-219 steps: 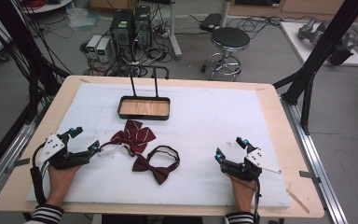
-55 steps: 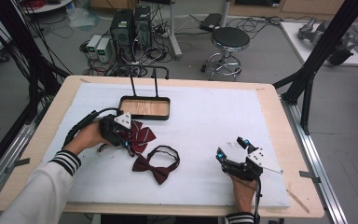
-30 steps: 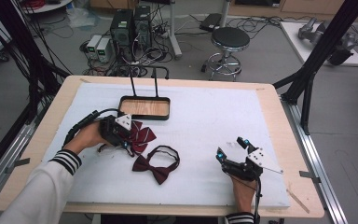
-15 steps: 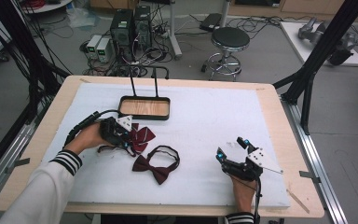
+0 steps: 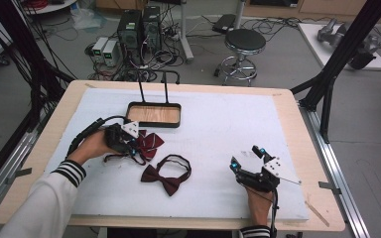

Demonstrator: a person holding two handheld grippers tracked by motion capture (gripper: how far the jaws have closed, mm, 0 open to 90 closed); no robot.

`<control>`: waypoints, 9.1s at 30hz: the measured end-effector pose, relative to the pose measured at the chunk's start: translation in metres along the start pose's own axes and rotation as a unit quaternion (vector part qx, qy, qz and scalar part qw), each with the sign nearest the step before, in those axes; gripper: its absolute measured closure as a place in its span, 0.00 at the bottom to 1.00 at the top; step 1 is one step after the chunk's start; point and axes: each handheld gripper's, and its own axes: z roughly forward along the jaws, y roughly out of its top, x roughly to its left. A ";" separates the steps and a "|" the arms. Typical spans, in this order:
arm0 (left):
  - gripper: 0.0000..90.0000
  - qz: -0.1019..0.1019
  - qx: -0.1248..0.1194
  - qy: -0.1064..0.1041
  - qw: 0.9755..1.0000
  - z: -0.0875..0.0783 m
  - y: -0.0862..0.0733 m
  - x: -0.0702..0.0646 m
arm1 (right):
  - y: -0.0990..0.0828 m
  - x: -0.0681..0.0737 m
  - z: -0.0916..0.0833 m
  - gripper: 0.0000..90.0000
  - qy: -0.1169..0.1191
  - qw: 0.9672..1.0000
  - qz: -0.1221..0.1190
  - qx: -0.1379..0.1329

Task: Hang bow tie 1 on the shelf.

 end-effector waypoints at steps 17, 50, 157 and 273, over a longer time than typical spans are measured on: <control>0.82 -0.043 -0.084 0.041 0.995 -0.024 -0.005 0.004 | 0.000 0.000 0.000 0.11 0.000 1.000 0.000 0.000; 0.82 -0.110 -0.243 0.173 0.948 -0.072 -0.005 0.003 | 0.000 0.000 0.000 0.11 0.000 1.000 0.000 0.001; 0.82 -0.266 -0.247 0.333 0.870 -0.118 -0.012 0.099 | 0.000 -0.001 0.001 0.11 0.001 1.000 0.000 0.002; 0.19 -0.202 -0.461 0.237 0.831 -0.080 -0.093 -0.070 | 0.000 0.001 0.000 0.11 -0.004 1.000 -0.005 0.000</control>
